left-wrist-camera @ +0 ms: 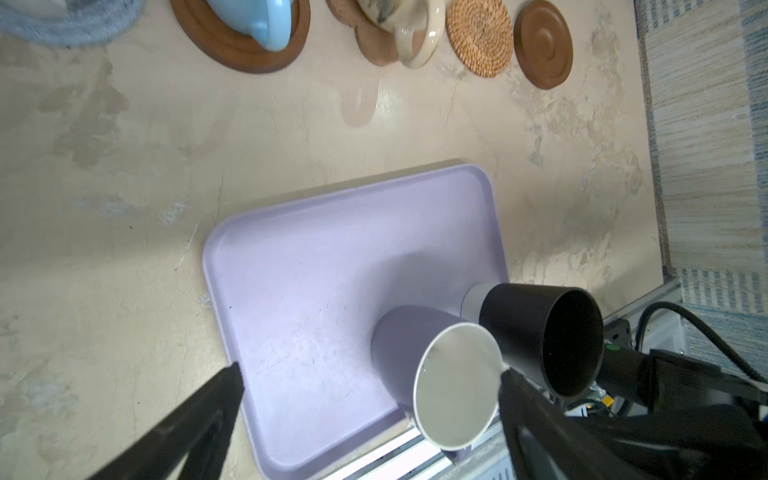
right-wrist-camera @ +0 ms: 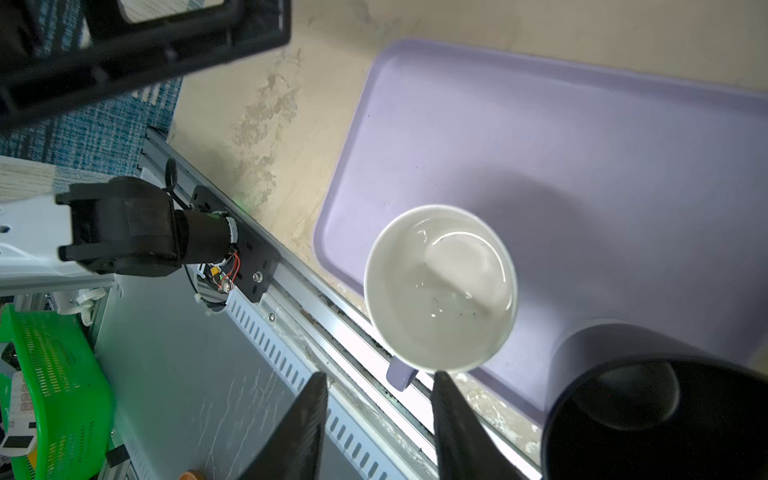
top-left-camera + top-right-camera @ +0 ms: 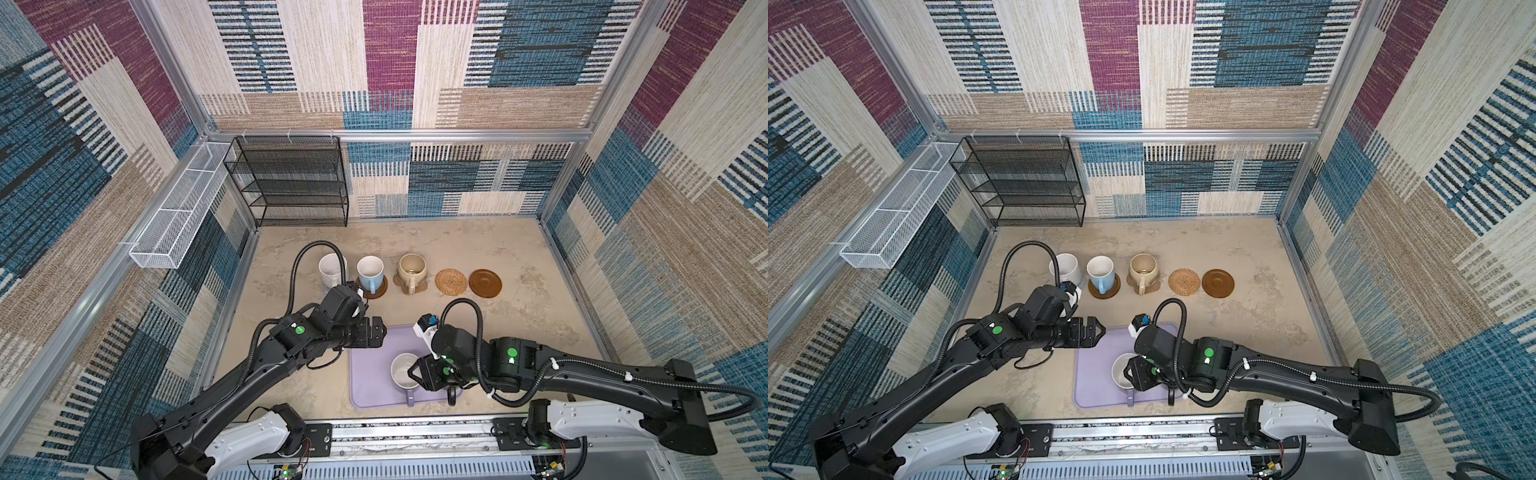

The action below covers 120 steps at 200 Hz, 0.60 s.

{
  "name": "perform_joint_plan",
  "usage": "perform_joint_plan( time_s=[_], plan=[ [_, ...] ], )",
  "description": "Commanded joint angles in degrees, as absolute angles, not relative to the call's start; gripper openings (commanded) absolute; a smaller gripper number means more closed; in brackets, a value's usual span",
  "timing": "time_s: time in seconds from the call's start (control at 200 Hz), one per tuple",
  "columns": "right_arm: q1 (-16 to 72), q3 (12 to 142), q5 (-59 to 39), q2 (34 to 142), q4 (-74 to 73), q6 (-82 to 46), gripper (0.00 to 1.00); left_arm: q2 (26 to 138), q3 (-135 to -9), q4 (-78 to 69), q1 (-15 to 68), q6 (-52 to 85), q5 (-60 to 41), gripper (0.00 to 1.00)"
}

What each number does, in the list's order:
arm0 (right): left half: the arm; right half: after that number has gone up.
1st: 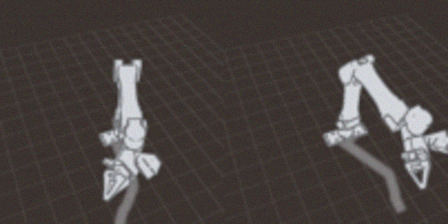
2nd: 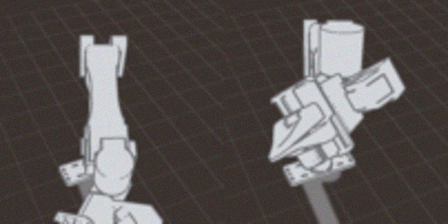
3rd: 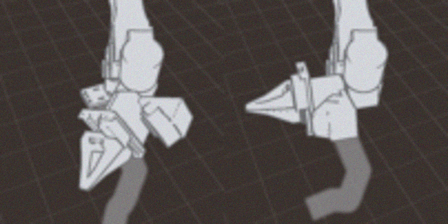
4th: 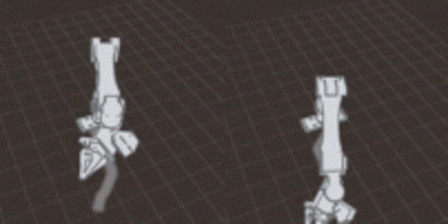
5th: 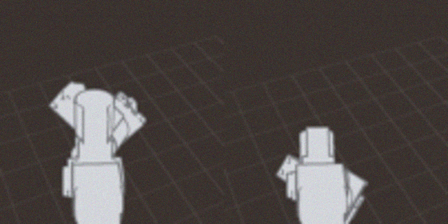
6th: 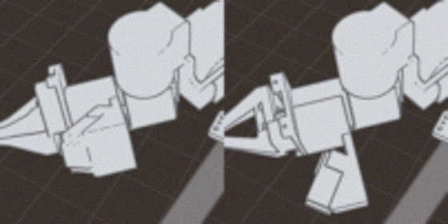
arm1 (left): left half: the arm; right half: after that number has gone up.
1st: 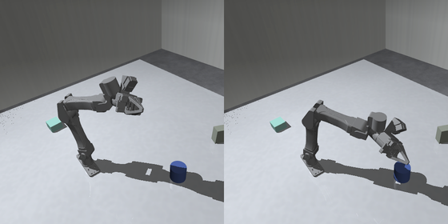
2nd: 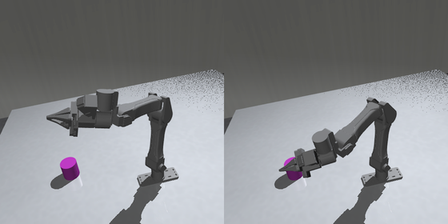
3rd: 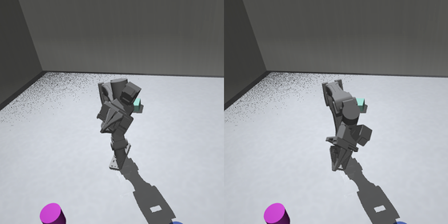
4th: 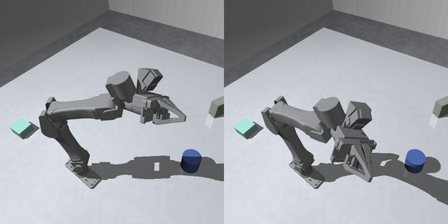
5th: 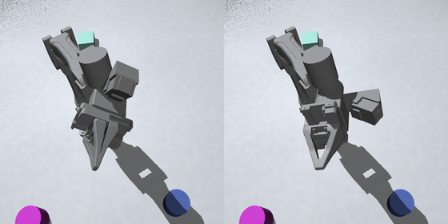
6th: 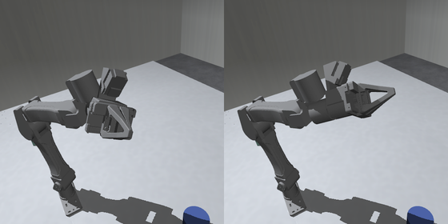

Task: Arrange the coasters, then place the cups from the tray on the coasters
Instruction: 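Open left gripper and draw back while right gripper moves over the white mug, then lower right gripper onto the lavender mug on the tray and grasp it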

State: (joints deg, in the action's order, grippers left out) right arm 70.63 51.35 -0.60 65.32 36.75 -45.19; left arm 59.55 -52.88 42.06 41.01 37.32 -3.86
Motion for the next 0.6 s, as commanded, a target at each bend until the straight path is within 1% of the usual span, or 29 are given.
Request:
perform_joint_plan(
  time_s=[0.0, 0.165, 0.275, 0.491, 0.596],
  plan=[
    [73.1, 51.86, 1.67, 66.97, 37.8, -49.66, 0.43, 58.93, -50.52, 42.24, 39.76, 36.23, -7.2, 0.99],
    [74.89, 51.11, 1.68, 69.84, 38.02, -51.34, 0.36, 57.87, -47.91, 40.92, 39.07, 37.21, -9.2, 0.99],
    [76.4, 49.9, 0.45, 70.6, 36.85, -53.35, 0.33, 57.14, -47.55, 40.64, 38.93, 37.25, -9.64, 0.99],
    [78.03, 47.58, -0.84, 73.34, 33.84, -54.94, 0.33, 56.96, -47.35, 40.56, 38.83, 37.43, -9.89, 0.99],
    [78.05, 47.99, 0.44, 75.5, 33.31, -55.02, 0.37, 55.93, -45.81, 38.21, 38.71, 37.68, -12.14, 0.99]
  ],
)
